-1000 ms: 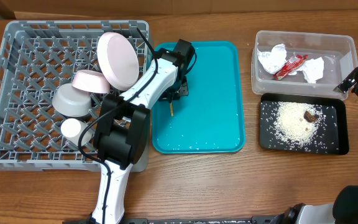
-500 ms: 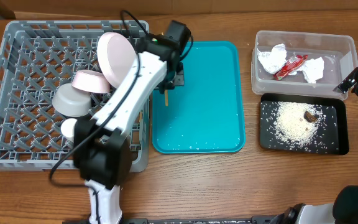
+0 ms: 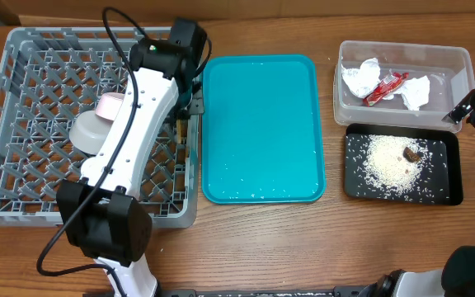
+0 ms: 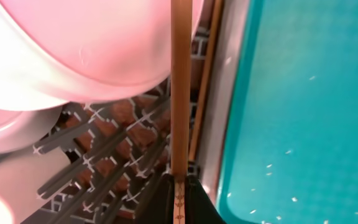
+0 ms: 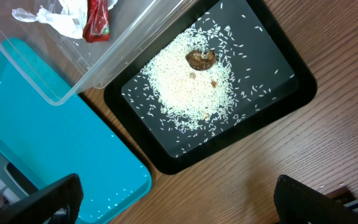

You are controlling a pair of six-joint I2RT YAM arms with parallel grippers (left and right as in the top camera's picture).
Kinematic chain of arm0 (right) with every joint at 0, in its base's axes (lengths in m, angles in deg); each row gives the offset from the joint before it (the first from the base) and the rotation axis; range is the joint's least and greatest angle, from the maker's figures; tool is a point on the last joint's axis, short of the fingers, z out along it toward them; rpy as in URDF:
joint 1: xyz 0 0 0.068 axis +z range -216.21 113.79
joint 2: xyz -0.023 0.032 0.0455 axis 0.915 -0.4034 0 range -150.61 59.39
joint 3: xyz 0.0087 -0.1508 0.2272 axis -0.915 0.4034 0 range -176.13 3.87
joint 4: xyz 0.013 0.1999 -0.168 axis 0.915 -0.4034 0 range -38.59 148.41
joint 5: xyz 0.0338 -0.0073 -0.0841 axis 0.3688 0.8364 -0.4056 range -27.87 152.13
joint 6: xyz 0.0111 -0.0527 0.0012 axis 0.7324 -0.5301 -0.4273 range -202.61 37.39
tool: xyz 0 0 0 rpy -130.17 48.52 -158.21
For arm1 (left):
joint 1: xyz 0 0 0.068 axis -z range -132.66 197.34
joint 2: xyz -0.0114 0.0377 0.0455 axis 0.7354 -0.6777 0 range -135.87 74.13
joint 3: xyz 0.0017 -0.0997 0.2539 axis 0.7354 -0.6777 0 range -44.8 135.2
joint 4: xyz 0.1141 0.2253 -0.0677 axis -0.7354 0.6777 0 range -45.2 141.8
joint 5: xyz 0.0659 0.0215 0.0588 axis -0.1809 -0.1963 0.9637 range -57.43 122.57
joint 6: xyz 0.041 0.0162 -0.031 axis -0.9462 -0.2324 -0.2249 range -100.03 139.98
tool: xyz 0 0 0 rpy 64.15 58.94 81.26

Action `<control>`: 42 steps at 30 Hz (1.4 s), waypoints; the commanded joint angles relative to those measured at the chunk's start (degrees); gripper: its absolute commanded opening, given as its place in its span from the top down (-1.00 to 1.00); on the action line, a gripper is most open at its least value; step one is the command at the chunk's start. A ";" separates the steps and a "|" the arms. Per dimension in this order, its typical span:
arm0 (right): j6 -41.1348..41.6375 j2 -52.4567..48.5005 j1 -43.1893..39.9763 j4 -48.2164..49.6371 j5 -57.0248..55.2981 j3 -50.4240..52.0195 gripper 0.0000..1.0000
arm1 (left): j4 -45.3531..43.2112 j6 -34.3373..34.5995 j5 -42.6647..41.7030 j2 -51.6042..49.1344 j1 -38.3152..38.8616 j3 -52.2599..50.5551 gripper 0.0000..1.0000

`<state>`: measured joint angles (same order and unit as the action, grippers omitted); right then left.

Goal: Sort waste into correct bins and load items into the dishwasher

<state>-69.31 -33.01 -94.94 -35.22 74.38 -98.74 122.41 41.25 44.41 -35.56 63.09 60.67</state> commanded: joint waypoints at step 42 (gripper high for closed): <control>0.04 1.16 0.11 0.26 0.33 -0.85 -1.00 | -3.72 -9.05 -2.16 -11.58 -2.40 -2.93 0.92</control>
<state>-69.33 -33.01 -94.94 -35.24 74.38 -98.74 119.28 31.83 38.22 -46.05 63.24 58.22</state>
